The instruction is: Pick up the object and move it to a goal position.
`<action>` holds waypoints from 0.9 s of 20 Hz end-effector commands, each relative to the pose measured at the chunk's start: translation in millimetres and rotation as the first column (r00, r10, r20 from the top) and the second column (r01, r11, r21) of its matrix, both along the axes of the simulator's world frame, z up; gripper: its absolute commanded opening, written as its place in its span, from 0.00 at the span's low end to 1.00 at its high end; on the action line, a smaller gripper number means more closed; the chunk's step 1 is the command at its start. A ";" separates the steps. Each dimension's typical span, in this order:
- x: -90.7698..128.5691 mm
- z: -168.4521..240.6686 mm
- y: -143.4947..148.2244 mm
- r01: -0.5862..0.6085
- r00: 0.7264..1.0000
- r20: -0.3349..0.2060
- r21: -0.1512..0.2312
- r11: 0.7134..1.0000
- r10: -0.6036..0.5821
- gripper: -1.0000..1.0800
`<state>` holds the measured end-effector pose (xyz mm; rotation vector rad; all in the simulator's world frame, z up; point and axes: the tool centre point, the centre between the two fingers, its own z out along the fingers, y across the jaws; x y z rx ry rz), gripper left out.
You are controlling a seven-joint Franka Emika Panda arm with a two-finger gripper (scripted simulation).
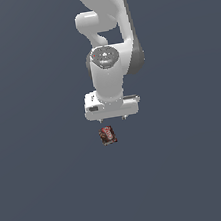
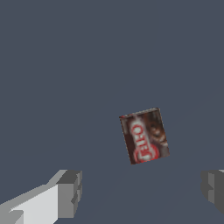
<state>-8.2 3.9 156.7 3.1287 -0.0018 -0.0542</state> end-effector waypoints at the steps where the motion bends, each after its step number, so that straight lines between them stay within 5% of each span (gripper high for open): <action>1: 0.0 0.0 0.0 0.000 1.000 0.000 0.000 1.000 0.000 0.96; 18: 1.4 6.5 -20.8 0.050 0.999 -0.001 0.000 0.999 -0.050 0.96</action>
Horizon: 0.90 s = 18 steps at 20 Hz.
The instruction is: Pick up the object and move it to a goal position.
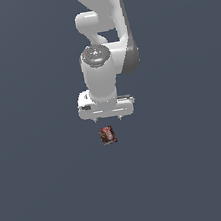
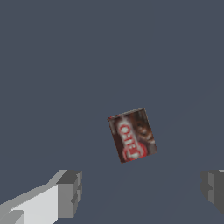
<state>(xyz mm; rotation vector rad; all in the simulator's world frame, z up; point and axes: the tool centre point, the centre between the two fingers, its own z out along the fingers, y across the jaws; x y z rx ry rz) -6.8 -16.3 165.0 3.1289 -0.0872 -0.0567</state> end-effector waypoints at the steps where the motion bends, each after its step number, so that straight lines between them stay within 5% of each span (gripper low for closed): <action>1: 0.1 -3.8 -1.0 -0.010 1.000 0.001 0.000 1.000 0.010 0.96; 18: -1.3 -82.4 -16.8 -0.239 0.971 0.029 0.008 0.971 0.238 0.96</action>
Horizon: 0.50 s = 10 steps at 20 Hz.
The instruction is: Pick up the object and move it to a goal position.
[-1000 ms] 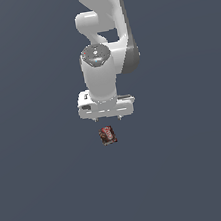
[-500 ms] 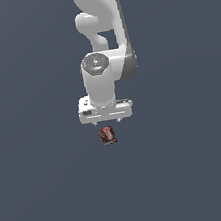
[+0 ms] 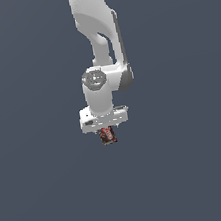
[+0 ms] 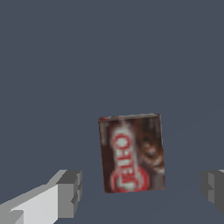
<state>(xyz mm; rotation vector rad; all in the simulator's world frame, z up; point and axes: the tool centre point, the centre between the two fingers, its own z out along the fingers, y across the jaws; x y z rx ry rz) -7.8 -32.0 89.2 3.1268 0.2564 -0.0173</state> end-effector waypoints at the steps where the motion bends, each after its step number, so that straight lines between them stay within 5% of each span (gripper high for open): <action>1: -0.7 -10.1 -1.7 -0.032 0.999 0.005 0.002 0.999 0.032 0.96; 10: -2.4 -22.5 -3.8 -0.068 0.998 0.009 0.005 0.998 0.068 0.96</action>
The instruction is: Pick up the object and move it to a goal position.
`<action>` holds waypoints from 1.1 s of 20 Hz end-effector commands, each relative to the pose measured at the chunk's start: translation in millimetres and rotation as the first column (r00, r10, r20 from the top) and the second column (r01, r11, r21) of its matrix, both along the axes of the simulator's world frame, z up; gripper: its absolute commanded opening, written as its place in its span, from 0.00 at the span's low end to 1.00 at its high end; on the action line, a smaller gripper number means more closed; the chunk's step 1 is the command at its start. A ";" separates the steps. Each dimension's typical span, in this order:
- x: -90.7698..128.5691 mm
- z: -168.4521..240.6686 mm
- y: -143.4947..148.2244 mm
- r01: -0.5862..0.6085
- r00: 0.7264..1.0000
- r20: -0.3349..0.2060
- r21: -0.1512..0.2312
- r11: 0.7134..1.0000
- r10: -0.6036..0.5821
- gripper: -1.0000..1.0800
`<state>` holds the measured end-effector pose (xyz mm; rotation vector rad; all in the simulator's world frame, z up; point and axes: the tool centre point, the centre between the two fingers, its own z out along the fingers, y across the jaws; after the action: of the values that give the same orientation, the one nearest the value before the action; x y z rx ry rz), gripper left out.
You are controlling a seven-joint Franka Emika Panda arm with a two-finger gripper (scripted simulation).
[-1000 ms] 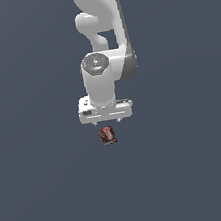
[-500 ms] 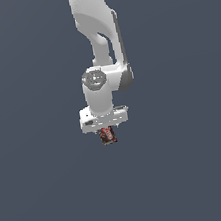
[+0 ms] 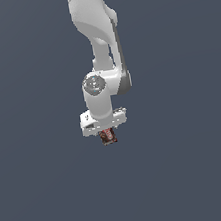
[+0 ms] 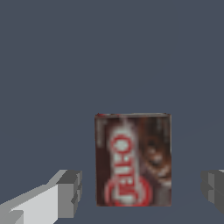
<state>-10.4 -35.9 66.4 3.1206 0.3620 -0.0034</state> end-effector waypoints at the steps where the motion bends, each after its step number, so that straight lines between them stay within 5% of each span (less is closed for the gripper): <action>1: 0.2 -0.1 0.1 0.000 1.000 0.001 0.000 1.000 0.000 0.96; 18: 0.1 -50.7 0.0 -0.004 1.000 0.002 0.000 1.000 0.004 0.96; 19: 0.1 -50.7 0.0 -0.004 1.000 0.002 0.000 1.000 0.004 0.00; 22: 0.1 -50.7 0.0 -0.004 1.000 0.002 0.000 1.000 0.004 0.00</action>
<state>-10.5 -36.1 16.6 3.1197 0.3689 -0.0004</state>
